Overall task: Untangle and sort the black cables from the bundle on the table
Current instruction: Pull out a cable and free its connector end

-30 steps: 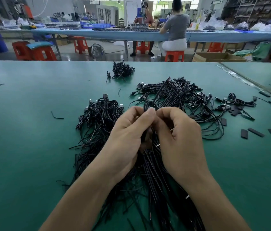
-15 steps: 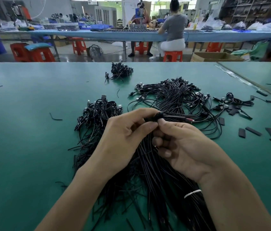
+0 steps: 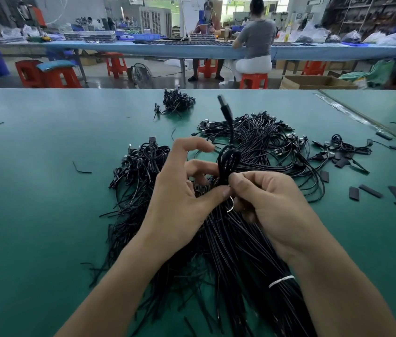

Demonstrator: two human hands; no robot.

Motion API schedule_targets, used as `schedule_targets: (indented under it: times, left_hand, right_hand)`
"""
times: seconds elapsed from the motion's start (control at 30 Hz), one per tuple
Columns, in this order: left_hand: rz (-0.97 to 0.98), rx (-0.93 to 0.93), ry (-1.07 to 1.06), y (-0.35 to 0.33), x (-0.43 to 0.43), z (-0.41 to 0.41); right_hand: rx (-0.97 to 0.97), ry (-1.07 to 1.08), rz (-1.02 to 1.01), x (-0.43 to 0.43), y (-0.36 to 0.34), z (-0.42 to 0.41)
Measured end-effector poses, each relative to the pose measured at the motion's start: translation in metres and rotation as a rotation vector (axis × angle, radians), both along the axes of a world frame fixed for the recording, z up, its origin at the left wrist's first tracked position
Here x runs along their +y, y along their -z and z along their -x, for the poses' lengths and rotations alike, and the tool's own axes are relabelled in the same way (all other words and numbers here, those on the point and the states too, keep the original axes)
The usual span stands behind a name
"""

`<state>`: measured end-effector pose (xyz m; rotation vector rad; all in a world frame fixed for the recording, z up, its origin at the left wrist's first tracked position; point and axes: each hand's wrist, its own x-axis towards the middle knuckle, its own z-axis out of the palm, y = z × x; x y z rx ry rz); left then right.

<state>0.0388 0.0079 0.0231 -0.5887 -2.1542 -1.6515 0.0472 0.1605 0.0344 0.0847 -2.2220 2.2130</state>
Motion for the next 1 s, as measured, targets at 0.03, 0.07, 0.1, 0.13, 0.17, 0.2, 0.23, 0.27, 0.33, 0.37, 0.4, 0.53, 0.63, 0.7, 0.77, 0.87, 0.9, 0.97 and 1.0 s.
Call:
schedule_targets:
  times: [0.03, 0.07, 0.1, 0.13, 0.17, 0.2, 0.23, 0.27, 0.33, 0.37, 0.4, 0.53, 0.63, 0.7, 0.77, 0.87, 0.9, 0.97, 1.0]
  left_hand:
    - [0.021, 0.007, -0.019, 0.000, -0.002, 0.001]
    - [0.052, 0.019, -0.048, -0.001, -0.004, 0.002]
    - [0.092, 0.039, -0.082, -0.001, -0.006, 0.003]
    - [0.132, 0.059, -0.125, -0.001, -0.009, 0.005]
    - [0.161, 0.076, -0.166, -0.001, -0.010, 0.006]
    - [0.176, 0.081, -0.200, -0.001, -0.011, 0.006]
    - [0.177, 0.083, -0.221, 0.000, -0.011, 0.007]
    - [0.169, 0.076, -0.232, 0.001, -0.010, 0.006]
    - [0.150, 0.055, -0.237, 0.001, -0.008, 0.004]
    - [0.139, 0.051, -0.235, 0.002, -0.007, 0.003]
    - [0.128, 0.043, -0.221, 0.002, -0.006, 0.002]
    - [0.107, -0.067, -0.095, 0.002, -0.006, 0.003]
    - [0.034, -0.169, -0.007, 0.003, -0.003, 0.005]
    - [-0.049, -0.223, 0.062, 0.003, -0.001, 0.006]
    - [-0.134, -0.263, 0.121, 0.004, 0.001, 0.006]
    - [-0.307, -0.343, 0.206, 0.004, 0.000, 0.005]
    - [-0.373, -0.379, 0.250, 0.004, -0.001, 0.005]
    - [-0.487, -0.464, 0.332, 0.002, -0.005, 0.006]
    - [-0.524, -0.513, 0.359, -0.001, -0.007, 0.007]
  right_hand:
    - [-0.026, -0.019, 0.027, -0.001, 0.001, 0.000]
    - [-0.053, -0.043, 0.065, -0.002, 0.001, 0.000]
    - [-0.077, -0.067, 0.103, -0.003, 0.001, 0.000]
    - [-0.095, -0.088, 0.130, -0.003, 0.001, 0.000]
    - [-0.102, -0.106, 0.144, -0.003, 0.001, 0.000]
    - [-0.101, -0.120, 0.145, -0.003, 0.001, 0.001]
    - [-0.093, -0.127, 0.141, -0.002, 0.001, 0.001]
    - [-0.081, -0.131, 0.139, -0.001, 0.001, 0.001]
    - [-0.053, -0.144, 0.139, 0.001, 0.001, 0.001]
    - [-0.041, -0.153, 0.135, 0.002, 0.000, 0.001]
    - [-0.031, -0.162, 0.132, 0.002, -0.001, 0.001]
    - [0.010, -0.144, 0.036, 0.003, 0.001, 0.001]
    - [0.059, -0.075, -0.091, 0.002, 0.002, 0.002]
    - [0.107, -0.016, -0.180, 0.004, 0.003, 0.002]
    - [0.151, 0.028, -0.281, 0.007, 0.001, 0.001]
    - [0.192, 0.030, -0.339, 0.012, -0.005, -0.002]
    - [0.204, 0.027, -0.336, 0.012, -0.007, -0.003]
    - [0.246, 0.053, -0.352, 0.012, -0.009, -0.005]
    - [0.278, 0.083, -0.378, 0.011, -0.009, -0.005]
